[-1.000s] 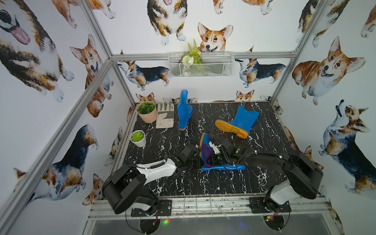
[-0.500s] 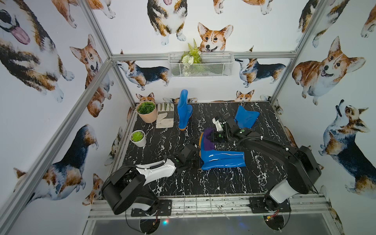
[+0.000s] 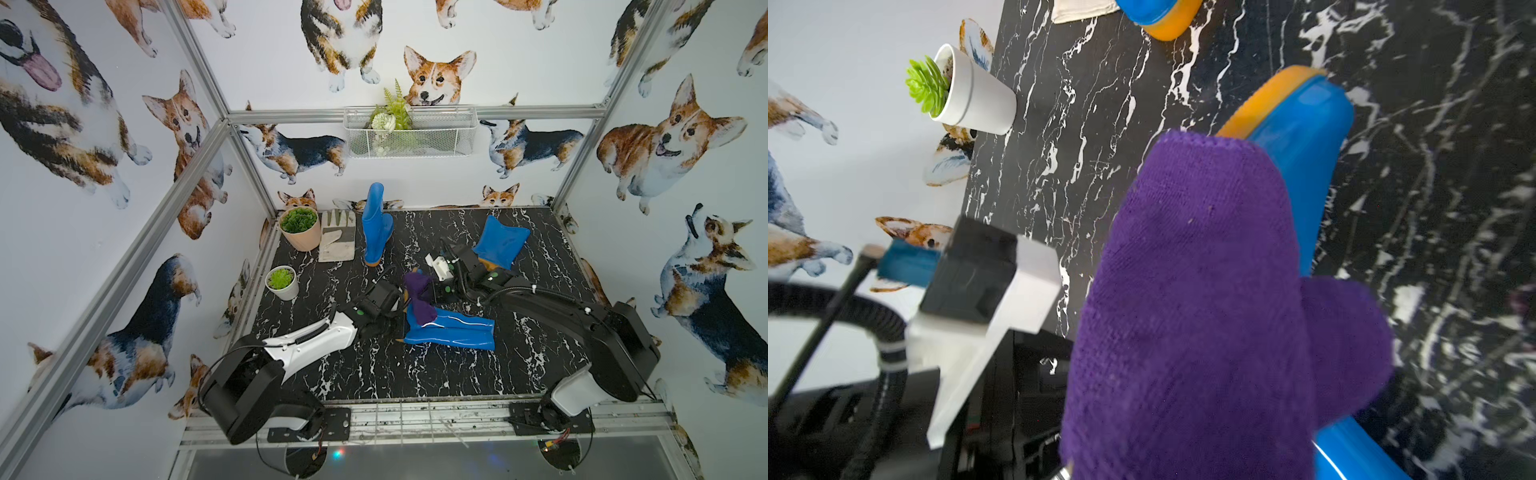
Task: Wipe the rubber boots with a cloth
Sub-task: Wipe the dirt off the rubber boot.
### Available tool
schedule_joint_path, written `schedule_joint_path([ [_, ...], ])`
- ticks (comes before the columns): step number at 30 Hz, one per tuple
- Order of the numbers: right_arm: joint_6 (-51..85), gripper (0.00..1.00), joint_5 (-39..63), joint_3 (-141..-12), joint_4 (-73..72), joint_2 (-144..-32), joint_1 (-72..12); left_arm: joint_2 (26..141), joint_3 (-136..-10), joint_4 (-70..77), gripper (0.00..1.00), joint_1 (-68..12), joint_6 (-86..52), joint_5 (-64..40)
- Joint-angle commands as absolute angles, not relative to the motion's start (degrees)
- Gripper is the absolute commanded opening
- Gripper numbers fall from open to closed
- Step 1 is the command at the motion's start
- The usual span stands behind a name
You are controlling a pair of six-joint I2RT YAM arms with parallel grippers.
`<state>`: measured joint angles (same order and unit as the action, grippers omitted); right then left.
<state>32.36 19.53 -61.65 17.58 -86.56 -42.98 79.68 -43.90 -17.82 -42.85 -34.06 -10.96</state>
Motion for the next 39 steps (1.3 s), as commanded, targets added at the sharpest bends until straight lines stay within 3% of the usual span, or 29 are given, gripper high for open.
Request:
schedule_joint_path([
  [1, 26.27, 0.00, 17.67, -61.15, 23.04, -83.26, -42.06, 81.12, -45.92, -19.65, 0.00, -42.38, -29.25, -9.06],
  [6, 20.09, 0.00, 19.49, -64.42, 27.28, -82.53, -42.27, 81.53, -48.26, -24.10, 0.47, -42.29, -24.36, -5.42],
  [9, 15.09, 0.00, 20.36, -67.21, 30.45, -83.35, -42.71, 78.10, -47.73, -25.83, 0.56, -42.33, -21.80, -2.58],
  [25, -0.17, 0.00, 32.80, -82.11, 43.46, -100.00, -53.20, 53.28, -20.01, 1.46, 0.57, -45.03, -28.50, -0.51],
  [39, -1.98, 0.00, 26.16, -77.63, 28.67, -105.91, -47.96, 65.37, -19.97, 10.77, 0.59, -45.79, -28.84, -2.68],
])
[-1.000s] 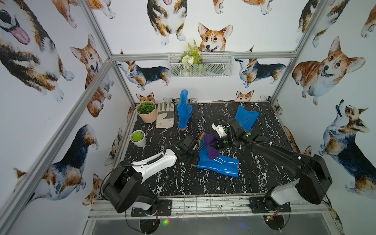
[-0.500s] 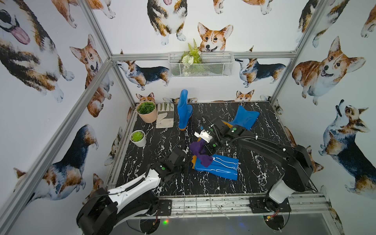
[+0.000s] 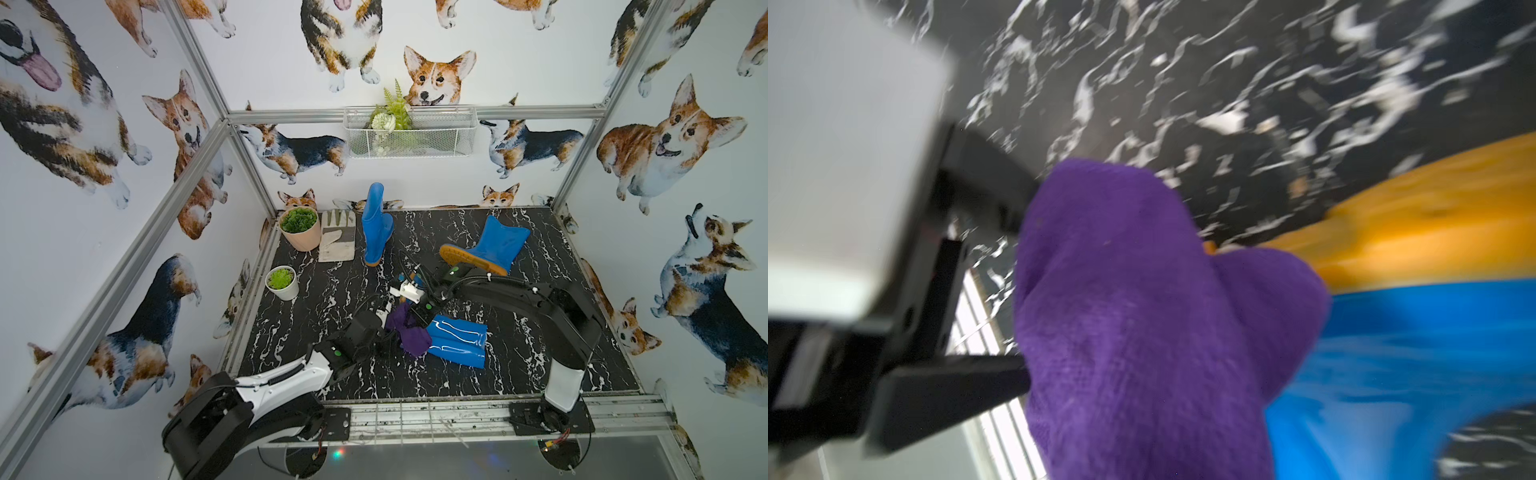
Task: Wipe the rubber boots with a cloth
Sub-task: Wipe the dirt off the rubber boot.
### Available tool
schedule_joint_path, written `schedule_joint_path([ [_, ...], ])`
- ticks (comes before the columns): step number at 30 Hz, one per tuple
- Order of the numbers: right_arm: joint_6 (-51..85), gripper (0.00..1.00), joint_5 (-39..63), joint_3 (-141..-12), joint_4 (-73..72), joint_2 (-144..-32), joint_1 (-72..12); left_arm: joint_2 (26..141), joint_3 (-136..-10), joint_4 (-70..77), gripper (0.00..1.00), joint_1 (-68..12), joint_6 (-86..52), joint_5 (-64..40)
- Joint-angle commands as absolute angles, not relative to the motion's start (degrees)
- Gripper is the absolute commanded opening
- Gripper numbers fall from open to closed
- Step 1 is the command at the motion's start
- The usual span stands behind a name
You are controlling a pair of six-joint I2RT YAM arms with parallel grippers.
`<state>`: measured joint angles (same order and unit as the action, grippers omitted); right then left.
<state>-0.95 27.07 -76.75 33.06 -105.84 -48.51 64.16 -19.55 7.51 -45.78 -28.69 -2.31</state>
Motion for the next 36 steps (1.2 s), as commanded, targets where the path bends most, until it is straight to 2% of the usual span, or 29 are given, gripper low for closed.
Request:
schedule_joint_path([
  [1, -1.94, 0.00, 26.00, -78.11, 28.48, -105.80, -47.67, 65.87, -20.04, 10.78, 0.59, -45.79, -28.83, -2.47],
  [5, -2.47, 0.00, 24.41, -79.91, 29.37, -106.85, -46.88, 67.85, -21.16, 9.19, 0.55, -45.79, -27.94, -2.10],
  [9, -3.75, 0.00, 21.03, -80.84, 30.40, -108.82, -45.91, 69.47, -23.28, 6.01, 0.40, -45.79, -26.92, -2.37],
  [12, -6.84, 0.00, 13.90, -83.67, 33.50, -111.64, -43.58, 69.87, -23.86, 4.62, 0.31, -45.79, -26.46, -2.46],
  [14, -6.61, 0.00, 10.26, -86.30, 34.96, -113.33, -39.84, 69.80, -23.78, 4.35, 0.28, -45.79, -26.52, -2.46],
  [18, -3.88, 0.00, 9.85, -90.35, 35.30, -111.46, -34.14, 69.79, -24.06, 3.37, 0.22, -45.80, -26.60, -2.78],
  [21, -3.10, 0.00, 11.65, -89.90, 34.57, -107.66, -34.90, 69.70, -24.13, 3.24, 0.20, -45.79, -26.76, -2.56],
  [24, -3.57, 0.00, 12.22, -85.73, 32.50, -103.50, -39.90, 70.25, -24.77, 3.03, 0.20, -45.79, -26.68, -2.20],
  [27, -2.16, 0.00, 12.57, -81.19, 30.02, -100.98, -45.02, 71.37, -25.42, 2.79, 0.24, -45.79, -26.54, -2.37],
  [33, 2.02, 0.00, 14.38, -78.05, 26.49, -102.05, -46.86, 74.05, -26.49, 2.10, 0.54, -45.83, -26.46, -2.55],
  [36, 2.28, 0.00, 10.28, -79.71, 27.20, -102.27, -46.86, 74.15, -27.07, 1.24, 0.60, -45.79, -26.45, -2.37],
])
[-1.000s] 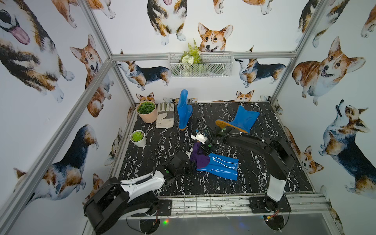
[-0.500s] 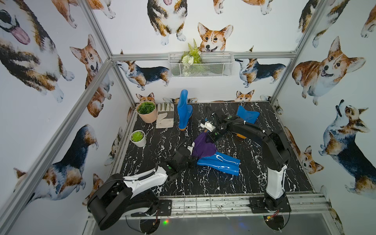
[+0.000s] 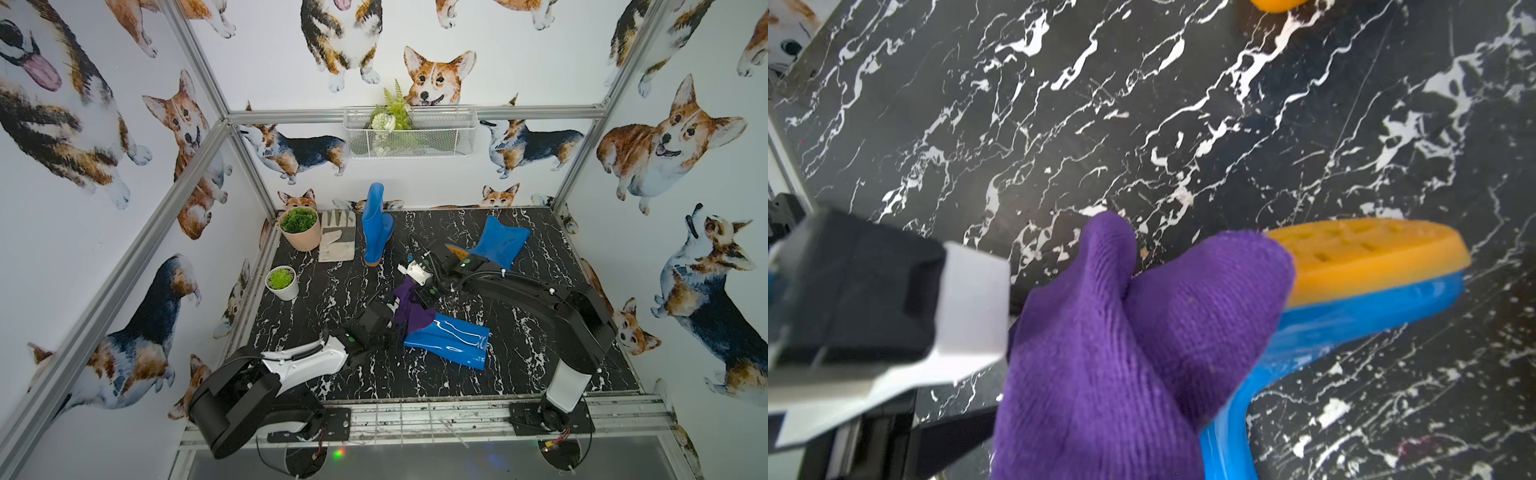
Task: Wipe the rubber boots with a cloth
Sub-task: Wipe the dirt off the rubber boot.
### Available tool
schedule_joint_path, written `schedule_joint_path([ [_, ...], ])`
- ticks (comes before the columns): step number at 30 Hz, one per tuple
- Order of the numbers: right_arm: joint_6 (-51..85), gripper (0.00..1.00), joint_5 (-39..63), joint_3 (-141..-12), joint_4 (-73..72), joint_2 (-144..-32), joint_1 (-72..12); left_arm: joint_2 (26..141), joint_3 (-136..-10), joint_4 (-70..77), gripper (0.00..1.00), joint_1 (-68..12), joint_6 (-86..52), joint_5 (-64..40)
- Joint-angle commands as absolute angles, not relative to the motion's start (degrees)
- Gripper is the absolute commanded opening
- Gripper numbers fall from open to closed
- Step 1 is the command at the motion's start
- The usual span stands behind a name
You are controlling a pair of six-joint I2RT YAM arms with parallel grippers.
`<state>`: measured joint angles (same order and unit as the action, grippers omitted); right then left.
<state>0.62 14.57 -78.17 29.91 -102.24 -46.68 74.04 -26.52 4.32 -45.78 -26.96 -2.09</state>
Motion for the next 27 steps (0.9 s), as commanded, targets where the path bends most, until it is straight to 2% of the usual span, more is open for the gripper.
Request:
schedule_joint_path([
  [1, 2.22, 0.00, 8.01, -80.20, 27.25, -102.01, -46.88, 73.74, -26.93, 1.23, 0.61, -45.79, -26.61, -2.28],
  [3, 1.77, 0.00, 2.39, -81.43, 27.20, -100.95, -46.51, 72.31, -26.26, 1.76, 0.65, -45.79, -26.55, -2.36],
  [6, 2.50, 0.00, 0.46, -82.59, 26.34, -99.87, -45.16, 70.51, -25.04, 3.25, 0.68, -45.79, -26.55, -3.16],
  [11, 2.60, 0.00, 8.09, -83.98, 26.40, -100.42, -45.13, 68.53, -23.76, 5.21, 0.68, -45.79, -26.56, -3.87],
  [19, -1.00, 0.00, 17.96, -79.05, 26.24, -102.27, -51.76, 71.91, -25.05, 4.77, 0.63, -45.79, -26.19, -3.50],
  [21, -0.32, 0.00, 18.14, -77.68, 25.64, -102.86, -51.77, 72.61, -25.18, 5.33, 0.57, -45.79, -26.20, -3.76],
  [24, -1.46, 0.00, 16.34, -77.59, 25.53, -104.40, -49.94, 73.38, -25.62, 4.59, 0.35, -45.79, -26.39, -3.53],
  [27, 0.73, 0.00, 17.33, -80.82, 26.42, -107.93, -43.59, 73.98, -26.51, 2.48, 0.17, -45.79, -26.79, -2.69],
])
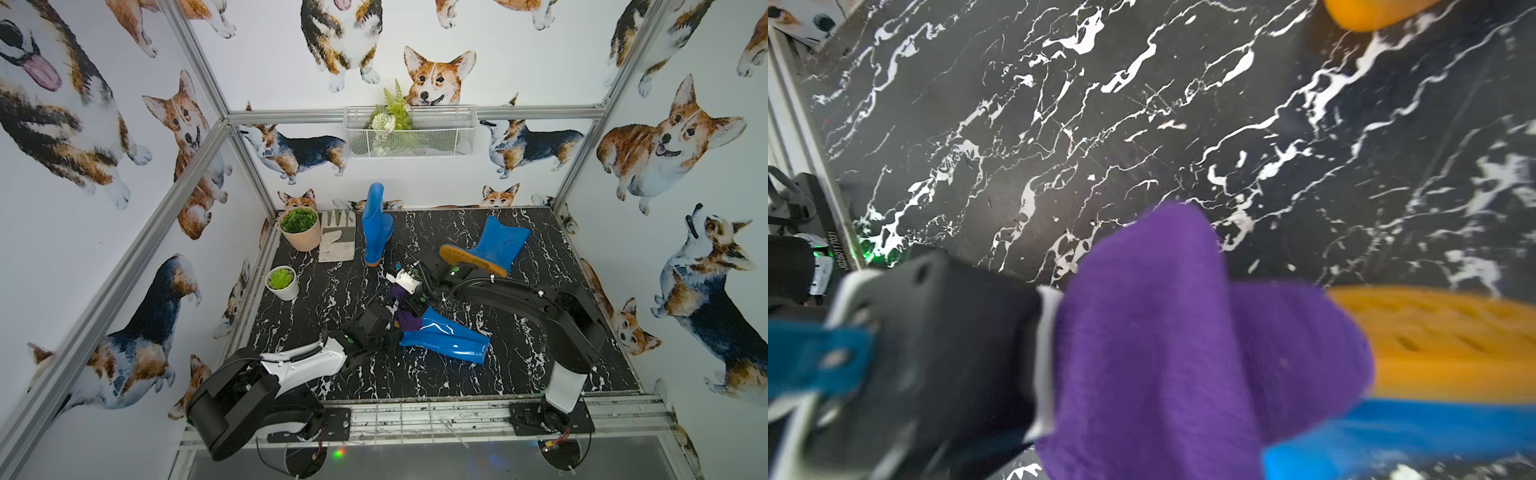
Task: Wipe the rubber boots with a cloth
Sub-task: Wipe the dirt off the rubber boot.
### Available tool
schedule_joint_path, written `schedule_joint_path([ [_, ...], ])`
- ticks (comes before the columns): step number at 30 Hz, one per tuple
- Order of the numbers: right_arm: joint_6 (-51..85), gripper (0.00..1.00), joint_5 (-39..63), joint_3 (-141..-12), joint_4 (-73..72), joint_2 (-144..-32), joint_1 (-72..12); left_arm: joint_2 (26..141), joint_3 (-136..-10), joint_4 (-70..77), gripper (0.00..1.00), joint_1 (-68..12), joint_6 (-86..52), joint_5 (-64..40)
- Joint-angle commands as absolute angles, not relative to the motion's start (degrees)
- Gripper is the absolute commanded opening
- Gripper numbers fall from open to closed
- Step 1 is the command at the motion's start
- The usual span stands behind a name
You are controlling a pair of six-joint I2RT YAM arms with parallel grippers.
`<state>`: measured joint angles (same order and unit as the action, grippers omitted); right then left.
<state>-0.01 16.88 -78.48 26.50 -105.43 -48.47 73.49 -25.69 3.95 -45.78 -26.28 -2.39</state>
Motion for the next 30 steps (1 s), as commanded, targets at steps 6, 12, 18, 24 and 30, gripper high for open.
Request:
schedule_joint_path([
  [6, 5.22, 0.00, 18.09, -88.48, 29.26, -112.84, -34.61, 72.85, -26.72, 0.37, 0.09, -45.79, -27.58, -1.51],
  [12, 9.75, 0.00, 22.99, -82.69, 26.13, -103.56, -37.28, 71.17, -26.02, 0.15, 0.09, -45.62, -27.64, -0.38],
  [18, 9.39, 0.00, 23.18, -72.14, 22.65, -99.50, -47.77, 73.74, -27.57, 0.53, 0.04, -45.44, -27.16, -1.83],
  [24, 13.42, 0.00, 23.62, -70.64, 20.60, -103.47, -40.75, 74.56, -27.80, 0.48, 0.03, -45.45, -27.55, -2.81],
  [30, 20.91, 0.00, 17.57, -84.66, 29.15, -108.04, -27.35, 72.31, -27.84, -1.57, 0.03, -45.44, -27.93, -1.73],
])
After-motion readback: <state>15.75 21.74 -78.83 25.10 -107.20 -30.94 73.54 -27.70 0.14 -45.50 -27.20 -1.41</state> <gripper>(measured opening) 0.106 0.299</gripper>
